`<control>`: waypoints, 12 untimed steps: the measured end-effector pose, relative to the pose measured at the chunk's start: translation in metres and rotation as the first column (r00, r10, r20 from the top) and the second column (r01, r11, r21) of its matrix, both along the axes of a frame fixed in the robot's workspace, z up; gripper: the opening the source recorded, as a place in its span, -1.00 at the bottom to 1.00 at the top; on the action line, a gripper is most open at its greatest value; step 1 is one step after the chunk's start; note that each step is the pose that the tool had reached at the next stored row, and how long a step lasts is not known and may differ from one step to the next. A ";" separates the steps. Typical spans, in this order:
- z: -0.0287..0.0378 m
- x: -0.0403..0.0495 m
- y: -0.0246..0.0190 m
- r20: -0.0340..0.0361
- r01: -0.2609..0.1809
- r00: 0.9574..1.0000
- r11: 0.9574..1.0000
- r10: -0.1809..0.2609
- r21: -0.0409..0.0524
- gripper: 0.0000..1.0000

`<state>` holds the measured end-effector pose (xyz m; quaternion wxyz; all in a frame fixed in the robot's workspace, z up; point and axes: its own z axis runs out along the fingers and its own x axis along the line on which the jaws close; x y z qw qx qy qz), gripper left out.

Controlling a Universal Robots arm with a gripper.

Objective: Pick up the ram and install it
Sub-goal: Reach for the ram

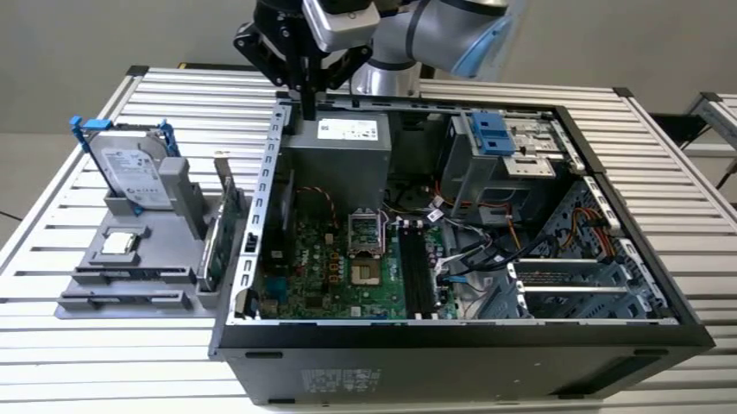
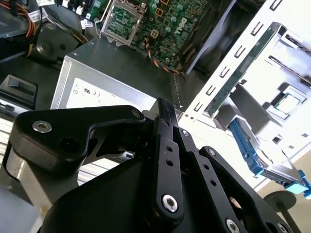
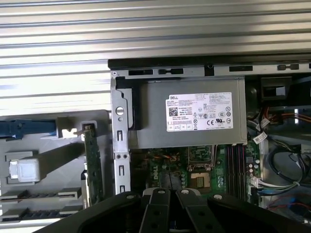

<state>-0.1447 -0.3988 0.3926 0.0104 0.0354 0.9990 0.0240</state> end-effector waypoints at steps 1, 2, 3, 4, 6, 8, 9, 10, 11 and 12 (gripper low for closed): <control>-0.0001 -0.0004 0.0000 0.000 0.000 1.000 1.000 0.000 0.000 -1.00; 0.0000 -0.0007 0.0000 0.000 0.000 1.000 1.000 0.000 0.000 -1.00; 0.0000 -0.0011 0.0000 0.000 0.000 1.000 1.000 0.000 0.000 -1.00; 0.0000 -0.0014 0.0000 0.000 0.000 1.000 1.000 0.000 0.000 -1.00; 0.0000 -0.0023 0.0000 0.000 0.000 1.000 1.000 0.000 0.000 -1.00; 0.0000 -0.0033 0.0000 0.000 0.000 1.000 1.000 0.000 0.000 -1.00; 0.0000 -0.0037 0.0000 0.000 0.000 1.000 1.000 0.000 0.000 -1.00; 0.0000 -0.0042 0.0000 0.000 0.000 1.000 1.000 0.000 0.000 -1.00; 0.0000 -0.0046 0.0000 0.000 0.000 1.000 1.000 0.000 0.000 -1.00; 0.0000 -0.0051 0.0000 0.000 0.000 1.000 1.000 0.000 0.000 -1.00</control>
